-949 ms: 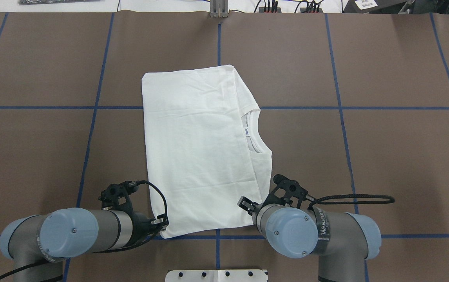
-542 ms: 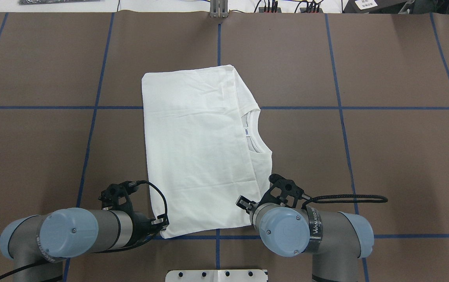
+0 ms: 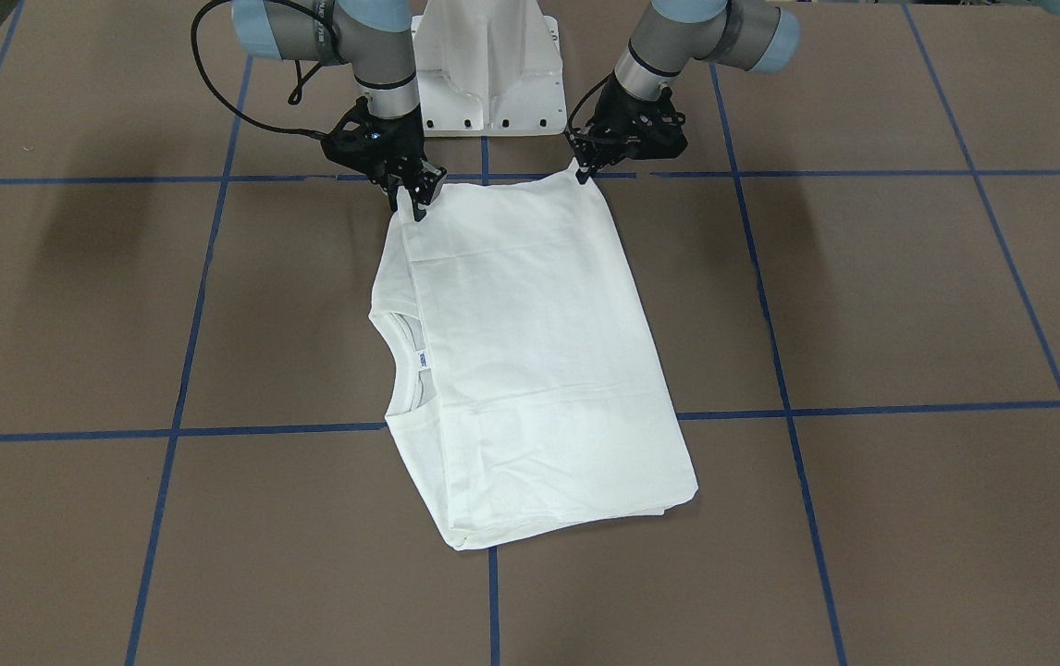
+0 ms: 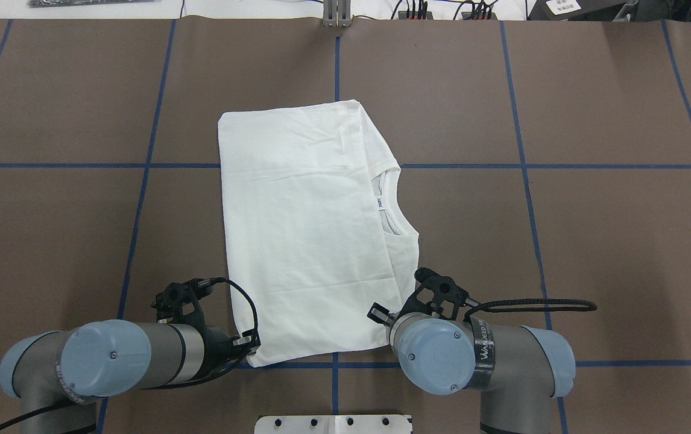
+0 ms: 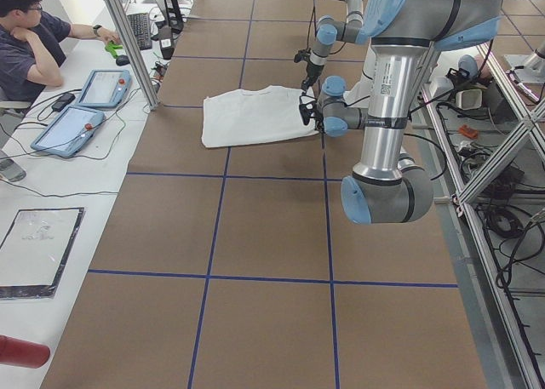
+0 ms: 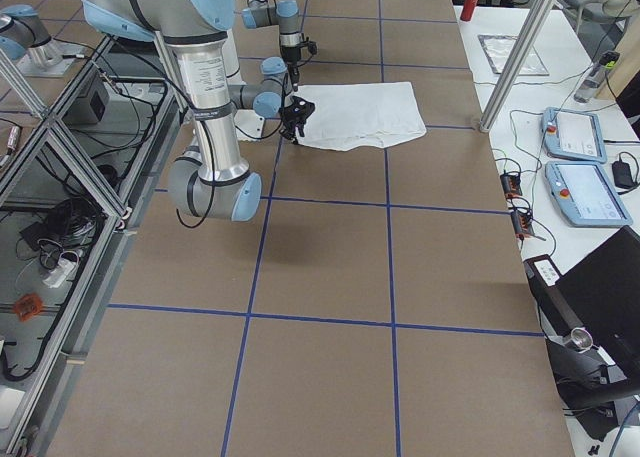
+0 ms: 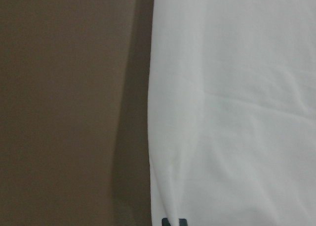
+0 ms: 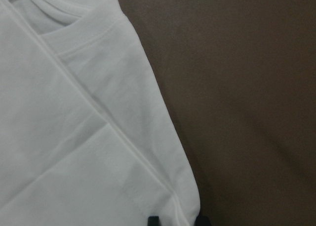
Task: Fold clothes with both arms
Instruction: 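Close both grippers on the shirt edge nearest the robot, then lift the near edge with both grippers and fold it toward the far edge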
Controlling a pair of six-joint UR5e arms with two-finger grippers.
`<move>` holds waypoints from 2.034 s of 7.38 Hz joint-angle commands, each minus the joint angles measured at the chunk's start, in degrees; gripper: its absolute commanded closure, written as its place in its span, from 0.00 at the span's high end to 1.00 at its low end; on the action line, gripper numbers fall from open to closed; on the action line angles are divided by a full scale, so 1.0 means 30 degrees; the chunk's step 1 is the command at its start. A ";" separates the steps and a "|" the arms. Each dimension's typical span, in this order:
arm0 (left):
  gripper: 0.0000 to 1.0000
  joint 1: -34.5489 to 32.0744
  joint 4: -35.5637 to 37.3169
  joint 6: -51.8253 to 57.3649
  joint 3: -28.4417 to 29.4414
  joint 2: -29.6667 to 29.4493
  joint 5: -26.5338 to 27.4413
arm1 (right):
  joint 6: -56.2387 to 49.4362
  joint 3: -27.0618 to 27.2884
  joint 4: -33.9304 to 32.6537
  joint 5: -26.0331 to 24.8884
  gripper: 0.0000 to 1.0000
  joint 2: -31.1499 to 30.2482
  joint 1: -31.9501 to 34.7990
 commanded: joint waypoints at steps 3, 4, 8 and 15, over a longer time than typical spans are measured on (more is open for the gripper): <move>0.00 -0.0022 -0.0003 0.0000 -0.0122 -0.0014 -0.0029 | -0.0063 0.0087 -0.0018 -0.0018 0.00 0.0034 0.0036; 0.00 -0.0022 0.0026 0.0116 -0.0239 -0.0043 -0.0145 | -0.0092 0.0290 -0.0018 0.0127 0.00 0.0034 0.0268; 0.00 -0.0228 0.4112 0.1054 -0.5321 -0.0014 -0.2658 | -0.0210 0.5840 -0.5596 0.0363 0.00 -0.0054 -0.0279; 0.00 -0.5544 1.1027 0.5202 -0.5901 -0.3548 -0.4798 | -0.3075 0.4960 -1.0689 0.0449 0.00 0.5242 0.2426</move>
